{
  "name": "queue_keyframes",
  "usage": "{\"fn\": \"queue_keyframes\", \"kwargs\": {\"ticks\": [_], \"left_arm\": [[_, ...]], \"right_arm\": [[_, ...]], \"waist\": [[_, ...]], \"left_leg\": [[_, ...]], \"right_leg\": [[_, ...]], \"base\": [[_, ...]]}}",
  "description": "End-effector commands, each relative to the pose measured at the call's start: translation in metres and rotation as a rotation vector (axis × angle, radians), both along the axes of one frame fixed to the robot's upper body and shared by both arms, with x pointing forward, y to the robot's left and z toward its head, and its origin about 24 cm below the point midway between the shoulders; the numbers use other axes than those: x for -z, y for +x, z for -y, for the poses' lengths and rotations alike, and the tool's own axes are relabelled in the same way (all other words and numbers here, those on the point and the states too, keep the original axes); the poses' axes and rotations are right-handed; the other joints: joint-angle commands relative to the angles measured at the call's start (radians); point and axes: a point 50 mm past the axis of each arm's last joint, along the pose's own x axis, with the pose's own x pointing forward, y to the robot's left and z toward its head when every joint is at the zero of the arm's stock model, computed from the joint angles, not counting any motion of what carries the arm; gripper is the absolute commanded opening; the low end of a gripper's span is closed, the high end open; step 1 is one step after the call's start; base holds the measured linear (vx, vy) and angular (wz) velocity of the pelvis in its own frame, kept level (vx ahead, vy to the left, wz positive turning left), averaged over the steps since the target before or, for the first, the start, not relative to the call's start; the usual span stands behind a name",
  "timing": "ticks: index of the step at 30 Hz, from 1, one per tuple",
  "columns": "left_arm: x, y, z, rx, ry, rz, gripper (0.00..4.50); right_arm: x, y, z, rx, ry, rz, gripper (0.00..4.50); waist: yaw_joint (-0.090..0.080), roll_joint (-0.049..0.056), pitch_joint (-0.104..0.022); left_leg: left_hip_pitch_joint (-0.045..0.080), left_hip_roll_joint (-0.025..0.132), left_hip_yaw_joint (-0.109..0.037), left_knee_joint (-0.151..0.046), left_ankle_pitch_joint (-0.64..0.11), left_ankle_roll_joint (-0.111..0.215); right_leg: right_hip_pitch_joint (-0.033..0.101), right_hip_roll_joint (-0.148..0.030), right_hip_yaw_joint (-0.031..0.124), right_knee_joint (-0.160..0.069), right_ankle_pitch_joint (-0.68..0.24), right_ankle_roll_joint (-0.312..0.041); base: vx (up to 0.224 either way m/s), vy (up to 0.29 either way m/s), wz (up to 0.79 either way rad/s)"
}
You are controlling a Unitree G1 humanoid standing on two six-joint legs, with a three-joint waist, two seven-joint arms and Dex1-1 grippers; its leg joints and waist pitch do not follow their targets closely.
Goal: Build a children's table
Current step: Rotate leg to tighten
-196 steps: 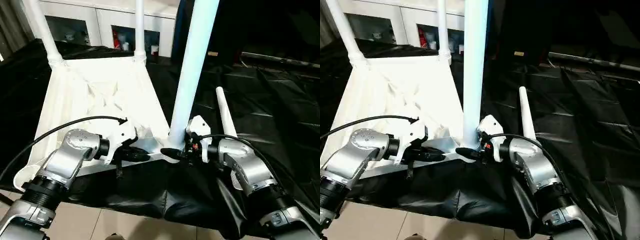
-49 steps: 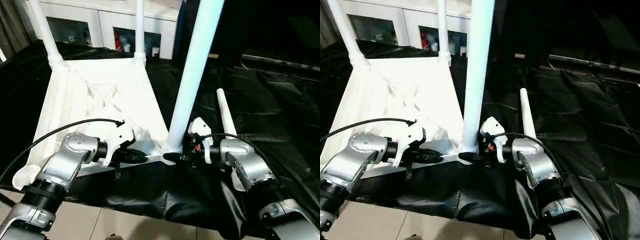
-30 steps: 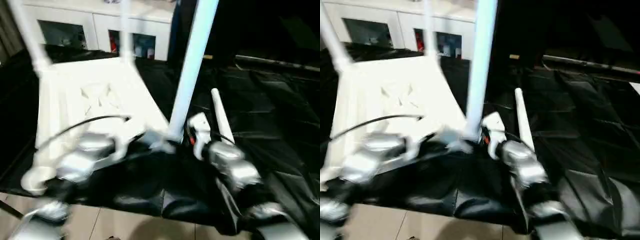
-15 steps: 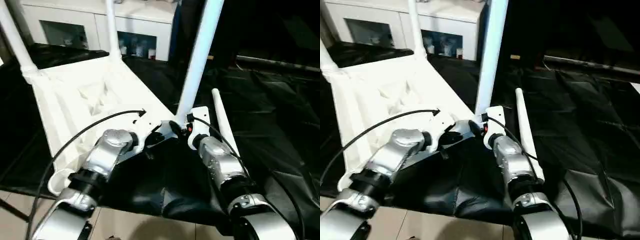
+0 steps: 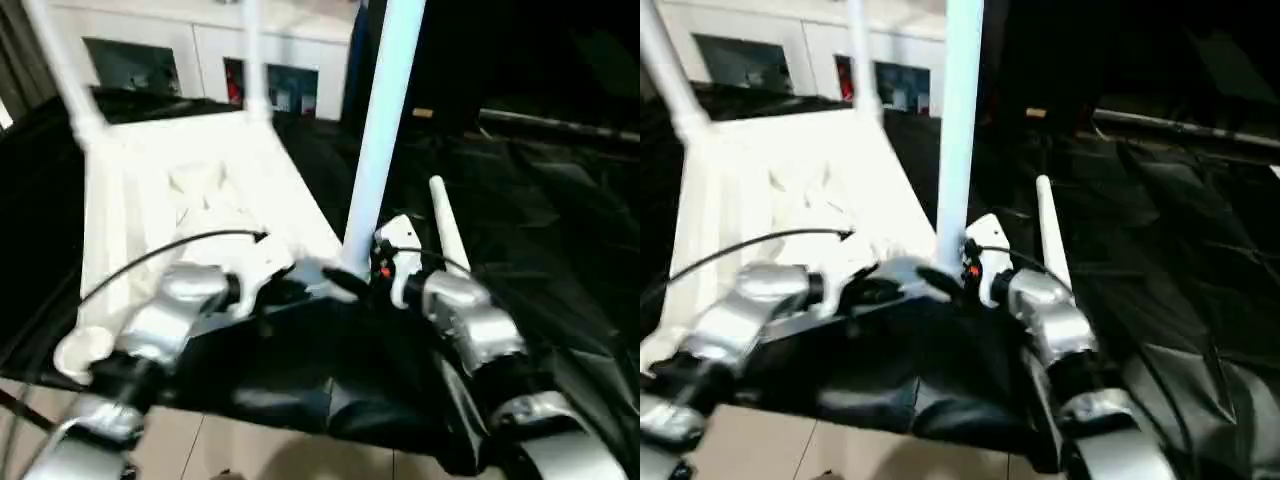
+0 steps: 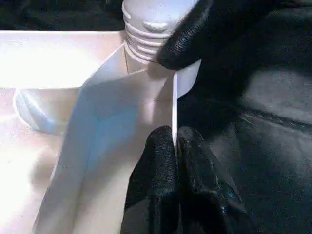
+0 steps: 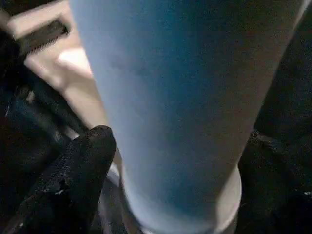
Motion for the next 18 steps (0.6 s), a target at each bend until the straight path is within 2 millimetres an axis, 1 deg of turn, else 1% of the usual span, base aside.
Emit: {"fn": "queue_keyframes", "kwargs": {"ticks": [1,3,4,5,7,8,9,10,11,12,13,15,16,18], "left_arm": [[-0.0026,-0.0042,0.0095,0.061,-0.046,0.002,0.0],[-0.0024,-0.0045,0.0072,0.058,-0.042,0.003,0.0],[-0.0025,-0.0046,0.0064,0.059,-0.041,0.003,0.0],[-0.0029,-0.0046,0.0053,0.057,-0.043,0.003,0.0],[-0.0036,-0.0048,0.0041,0.057,-0.045,0.001,0.0],[-0.0039,-0.0049,0.0039,0.058,-0.046,0.001,0.0],[-0.004,-0.0049,0.0037,0.058,-0.047,0.0,0.0],[-0.0041,-0.005,0.0036,0.057,-0.048,-0.001,0.0],[-0.004,-0.0052,0.0031,0.058,-0.049,-0.005,0.0],[-0.0037,-0.0054,0.0025,0.058,-0.049,-0.008,0.0],[-0.003,-0.0059,0.0017,0.059,-0.048,-0.016,0.0],[-0.0017,-0.007,0.0008,0.063,-0.042,-0.027,0.0],[-0.0013,-0.0073,0.0006,0.063,-0.042,-0.029,0.0],[-0.001,-0.0074,0.0005,0.062,-0.042,-0.031,0.0]], "right_arm": [[-0.0003,-0.0029,0.0012,-0.035,-0.019,0.001,3.92],[0.0012,-0.0043,0.0012,-0.054,-0.037,-0.004,3.92],[0.0016,-0.0048,0.0013,-0.06,-0.042,-0.007,3.77],[0.002,-0.0048,0.0007,-0.062,-0.042,-0.01,3.77],[0.0017,-0.0044,0.0,-0.061,-0.036,-0.009,3.56],[0.0015,-0.0042,-0.0001,-0.061,-0.033,-0.009,3.4],[0.0015,-0.0043,-0.0003,-0.062,-0.03,-0.01,3.4],[0.0015,-0.0045,-0.0004,-0.065,-0.028,-0.011,3.22],[0.0015,-0.0048,-0.0012,-0.068,-0.023,-0.012,3.22],[0.0014,-0.0058,-0.0023,-0.075,-0.016,-0.015,3.05],[0.0015,-0.007,-0.0032,-0.078,-0.01,-0.016,3.05],[0.0021,-0.0085,-0.0041,-0.08,0.005,-0.026,2.9],[0.0025,-0.009,-0.0044,-0.079,0.011,-0.029,2.87],[0.0031,-0.0094,-0.0047,-0.074,0.018,-0.033,2.81]], "waist": [[-0.003,0.008,-0.064],[-0.001,0.008,-0.065],[-0.002,0.007,-0.065],[-0.001,0.004,-0.065],[0.0,0.006,-0.064],[-0.001,0.003,-0.065],[0.0,0.004,-0.064],[-0.001,0.005,-0.064],[-0.001,0.006,-0.064],[-0.002,0.007,-0.064],[-0.002,0.006,-0.064],[-0.001,0.005,-0.065],[-0.001,0.009,-0.064],[-0.002,0.008,-0.065]], "left_leg": [[0.002,0.02,0.003,-0.07,-0.161,0.031],[0.001,0.019,0.003,-0.069,-0.154,0.031],[0.0,0.019,0.002,-0.069,-0.15,0.031],[0.001,0.018,0.003,-0.069,-0.147,0.032],[0.001,0.019,0.003,-0.069,-0.15,0.032],[0.0,0.019,0.003,-0.069,-0.147,0.031],[0.0,0.019,0.003,-0.069,-0.146,0.031],[0.001,0.019,0.003,-0.069,-0.151,0.03],[0.001,0.019,0.003,-0.069,-0.152,0.029],[0.001,0.019,0.003,-0.07,-0.153,0.028],[0.001,0.019,0.003,-0.069,-0.151,0.028],[0.001,0.018,0.003,-0.069,-0.148,0.029],[0.001,0.019,0.002,-0.07,-0.148,0.029],[0.001,0.019,0.002,-0.07,-0.148,0.028]], "right_leg": [[0.056,-0.068,0.06,-0.071,-0.151,-0.195],[0.057,-0.068,0.06,-0.07,-0.142,-0.196],[0.059,-0.068,0.06,-0.069,-0.137,-0.194],[0.058,-0.068,0.06,-0.069,-0.14,-0.192],[0.057,-0.069,0.06,-0.071,-0.151,-0.191],[0.059,-0.069,0.06,-0.069,-0.15,-0.191],[0.058,-0.069,0.06,-0.069,-0.15,-0.191],[0.057,-0.069,0.06,-0.071,-0.155,-0.19],[0.057,-0.069,0.06,-0.07,-0.155,-0.19],[0.058,-0.068,0.06,-0.07,-0.154,-0.19],[0.058,-0.068,0.06,-0.07,-0.151,-0.19],[0.058,-0.068,0.06,-0.069,-0.146,-0.189],[0.058,-0.068,0.06,-0.069,-0.147,-0.189],[0.058,-0.068,0.06,-0.069,-0.143,-0.191]], "base": [[0.0,0.0,0.0],[0.0,0.0,0.0],[0.0,0.0,0.0],[0.0,0.0,0.0],[0.0,0.0,0.0],[0.0,0.0,0.0],[0.0,0.0,0.0],[0.0,0.0,0.0],[0.0,0.0,0.0],[0.0,0.0,0.0],[0.0,0.0,0.0],[0.0,0.0,0.0],[0.0,0.0,0.0],[0.0,0.0,0.0]]}}
